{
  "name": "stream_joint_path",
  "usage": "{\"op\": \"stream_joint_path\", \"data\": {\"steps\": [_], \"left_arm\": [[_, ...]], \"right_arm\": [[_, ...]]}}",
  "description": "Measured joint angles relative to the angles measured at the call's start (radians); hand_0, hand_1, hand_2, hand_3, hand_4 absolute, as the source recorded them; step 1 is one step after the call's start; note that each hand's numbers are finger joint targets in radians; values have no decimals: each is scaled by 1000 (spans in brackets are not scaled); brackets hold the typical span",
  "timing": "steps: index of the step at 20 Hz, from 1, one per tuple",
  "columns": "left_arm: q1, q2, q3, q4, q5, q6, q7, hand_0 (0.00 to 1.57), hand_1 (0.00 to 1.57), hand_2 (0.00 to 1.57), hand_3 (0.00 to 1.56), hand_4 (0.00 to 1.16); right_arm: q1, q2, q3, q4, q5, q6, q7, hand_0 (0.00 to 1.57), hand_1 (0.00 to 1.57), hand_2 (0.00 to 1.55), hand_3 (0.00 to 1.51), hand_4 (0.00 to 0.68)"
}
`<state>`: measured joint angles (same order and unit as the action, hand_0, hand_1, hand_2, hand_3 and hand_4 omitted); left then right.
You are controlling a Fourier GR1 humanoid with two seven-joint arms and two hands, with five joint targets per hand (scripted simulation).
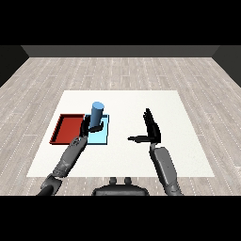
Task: Pick the blue can and put it in the blue box
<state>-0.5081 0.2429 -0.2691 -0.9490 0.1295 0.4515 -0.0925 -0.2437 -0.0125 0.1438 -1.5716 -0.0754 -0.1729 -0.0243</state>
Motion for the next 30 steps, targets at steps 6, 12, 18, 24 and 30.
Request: {"op": "stream_joint_path", "data": {"steps": [6,12,18,24,30], "left_arm": [[-99,78,-57,234,-149,45,170,499,499,436,404,915],[-229,47,-93,513,-251,40,282,1192,1192,1046,382,840],[-328,-27,-105,735,-293,-35,397,1231,1231,1080,0,832],[-336,-56,-66,816,-260,-210,367,0,0,0,0,694],[-361,-61,-33,847,-249,-141,355,0,0,0,0,0]], "right_arm": [[28,-2,-22,15,-28,-7,-17,0,0,0,0,0],[19,-9,-64,66,-53,4,-28,0,0,0,0,0],[-15,-23,-113,154,-71,18,-58,0,0,0,0,0],[-15,-39,-149,187,-94,36,-74,0,0,0,0,0],[-24,-43,-164,219,-99,47,-102,0,0,0,0,0]]}}
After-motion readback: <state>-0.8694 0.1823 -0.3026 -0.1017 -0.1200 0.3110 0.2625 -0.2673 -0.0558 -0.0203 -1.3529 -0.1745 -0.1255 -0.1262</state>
